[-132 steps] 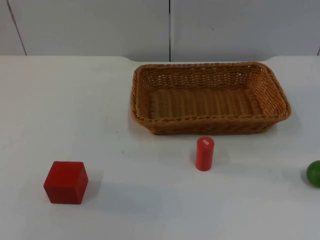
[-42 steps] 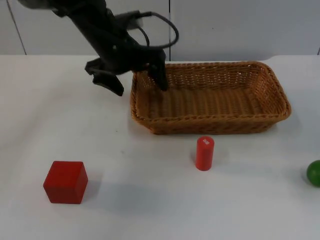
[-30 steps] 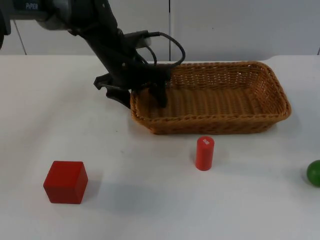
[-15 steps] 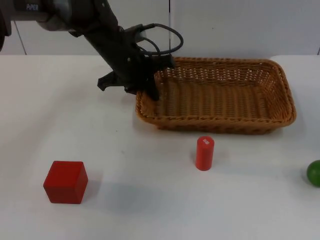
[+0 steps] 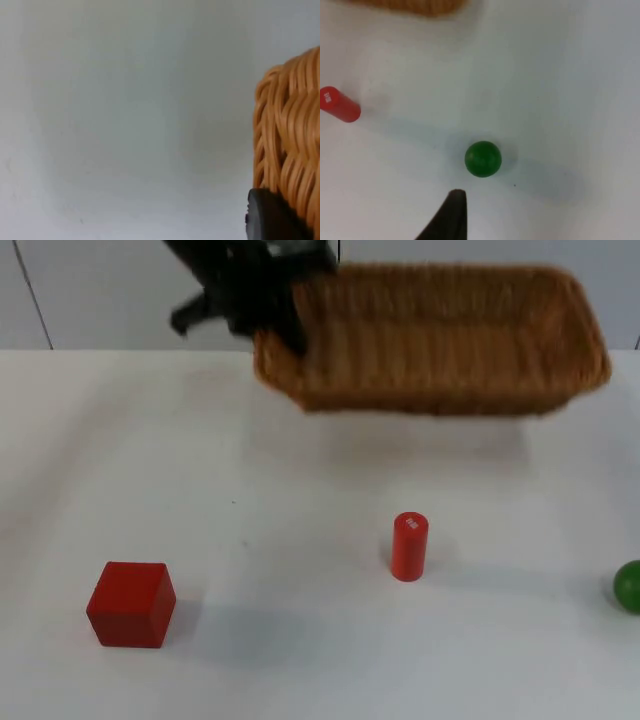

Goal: Pick up the basket with the left hand and place the object to the left of the red cylinder into the basket with the right hand.

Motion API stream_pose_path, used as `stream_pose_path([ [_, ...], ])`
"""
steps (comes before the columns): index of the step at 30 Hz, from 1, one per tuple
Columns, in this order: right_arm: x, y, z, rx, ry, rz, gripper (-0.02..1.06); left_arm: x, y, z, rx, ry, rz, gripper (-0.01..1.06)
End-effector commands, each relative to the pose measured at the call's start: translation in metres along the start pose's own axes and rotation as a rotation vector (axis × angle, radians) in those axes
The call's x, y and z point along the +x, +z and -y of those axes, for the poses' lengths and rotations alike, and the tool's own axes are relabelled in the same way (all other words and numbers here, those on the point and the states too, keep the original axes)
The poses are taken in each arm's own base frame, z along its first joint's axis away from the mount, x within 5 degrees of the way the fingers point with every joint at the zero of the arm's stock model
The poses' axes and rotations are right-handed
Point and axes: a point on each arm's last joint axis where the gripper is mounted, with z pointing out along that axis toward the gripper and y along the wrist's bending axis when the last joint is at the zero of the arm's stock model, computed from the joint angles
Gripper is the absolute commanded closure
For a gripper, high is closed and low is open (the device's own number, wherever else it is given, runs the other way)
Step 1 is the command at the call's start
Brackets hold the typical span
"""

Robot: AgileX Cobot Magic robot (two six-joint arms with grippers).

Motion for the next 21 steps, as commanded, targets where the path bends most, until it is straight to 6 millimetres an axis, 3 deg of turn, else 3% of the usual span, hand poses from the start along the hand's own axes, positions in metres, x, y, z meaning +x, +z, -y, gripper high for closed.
stream_pose_path([
  [1,0.000,-0.001,0.001,0.006,-0.005,-0.002,-0.01,-0.009,-0.044,0.019,0.057,-0.016,0.049,1.05],
  [3,0.000,-0.001,0.001,0.004,-0.003,-0.002,-0.01,-0.021,-0.086,0.033,0.105,-0.039,0.165,1.05],
  [4,0.000,-0.001,0.001,0.004,-0.003,-0.002,-0.01,-0.021,-0.086,0.033,0.105,-0.039,0.165,1.05],
  [6,0.000,-0.001,0.001,0.002,-0.001,-0.005,-0.01,-0.022,-0.115,0.045,0.133,-0.044,0.225,1.05],
  [8,0.000,-0.001,0.001,0.002,-0.001,-0.005,-0.01,-0.021,-0.127,0.051,0.140,-0.033,0.250,1.05],
  [17,0.001,-0.001,-0.004,-0.056,-0.014,-0.007,-0.01,-0.020,-0.130,0.056,0.164,-0.031,0.249,1.05],
  [21,-0.001,0.015,-0.013,-0.134,-0.029,-0.066,-0.01,-0.020,-0.126,0.051,0.123,-0.030,0.244,1.05],
])
